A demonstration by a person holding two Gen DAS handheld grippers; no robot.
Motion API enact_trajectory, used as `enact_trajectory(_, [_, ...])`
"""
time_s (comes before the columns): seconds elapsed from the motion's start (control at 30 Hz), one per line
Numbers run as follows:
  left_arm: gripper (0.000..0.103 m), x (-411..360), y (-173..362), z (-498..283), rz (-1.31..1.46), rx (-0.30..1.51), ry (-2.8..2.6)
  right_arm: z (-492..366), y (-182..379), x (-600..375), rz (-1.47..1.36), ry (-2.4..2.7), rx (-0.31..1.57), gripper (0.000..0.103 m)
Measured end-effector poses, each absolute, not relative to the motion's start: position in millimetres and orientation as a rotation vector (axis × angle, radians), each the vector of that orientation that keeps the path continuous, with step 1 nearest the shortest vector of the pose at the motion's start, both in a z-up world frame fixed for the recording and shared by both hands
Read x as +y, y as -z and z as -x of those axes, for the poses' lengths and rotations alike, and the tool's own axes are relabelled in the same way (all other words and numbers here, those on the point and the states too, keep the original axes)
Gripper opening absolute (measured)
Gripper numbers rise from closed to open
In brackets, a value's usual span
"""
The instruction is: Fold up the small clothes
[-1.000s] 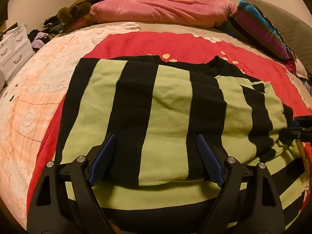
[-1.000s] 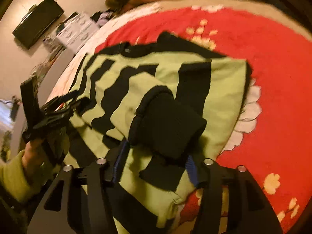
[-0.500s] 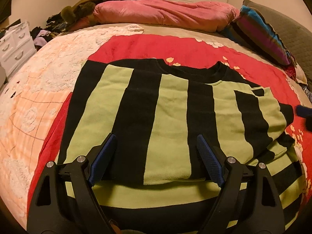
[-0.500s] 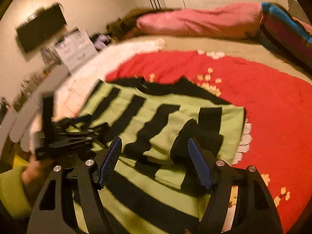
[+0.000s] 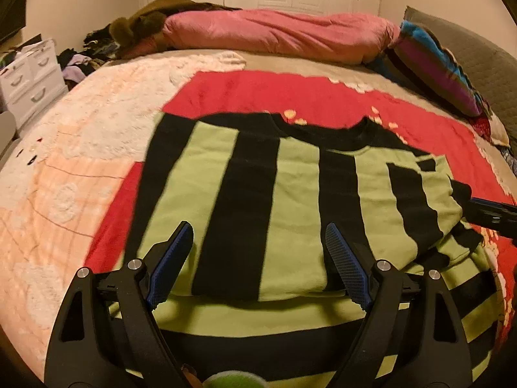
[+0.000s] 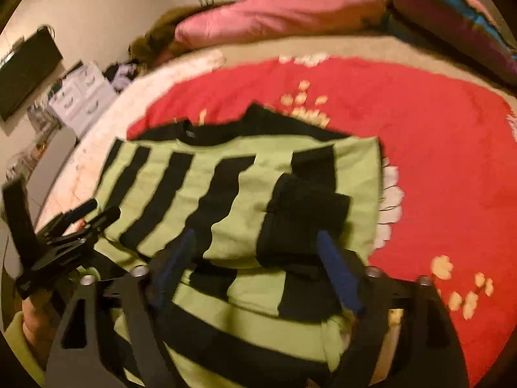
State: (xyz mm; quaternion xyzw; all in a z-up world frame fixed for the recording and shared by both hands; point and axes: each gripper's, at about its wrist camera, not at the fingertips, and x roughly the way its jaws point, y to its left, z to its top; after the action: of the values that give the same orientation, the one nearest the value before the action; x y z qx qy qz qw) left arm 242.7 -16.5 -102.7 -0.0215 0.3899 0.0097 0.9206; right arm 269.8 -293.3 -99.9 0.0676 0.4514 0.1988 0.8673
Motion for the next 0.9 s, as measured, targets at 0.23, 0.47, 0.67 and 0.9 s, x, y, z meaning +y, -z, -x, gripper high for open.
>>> enact_trajectory(0.23, [0.094,-2,84,-228,0.100,0.765,-0.057,-242,73,-311,-0.140,-0.385,0.866,0.091])
enact_trajectory(0.47, [0.093,8,70,-215,0.122,0.740,-0.101,-220,56,-319,-0.140,-0.370,0.831,0.091])
enact_trajectory(0.67, [0.094,8,63,-203,0.114,0.733,-0.119,-209,50,-321,-0.135,-0.365,0.828,0.091])
enact_trajectory(0.9, [0.093,7,50,-184,0.087,0.703,-0.129,-196,45,-320,-0.127,-0.375,0.829,0.091])
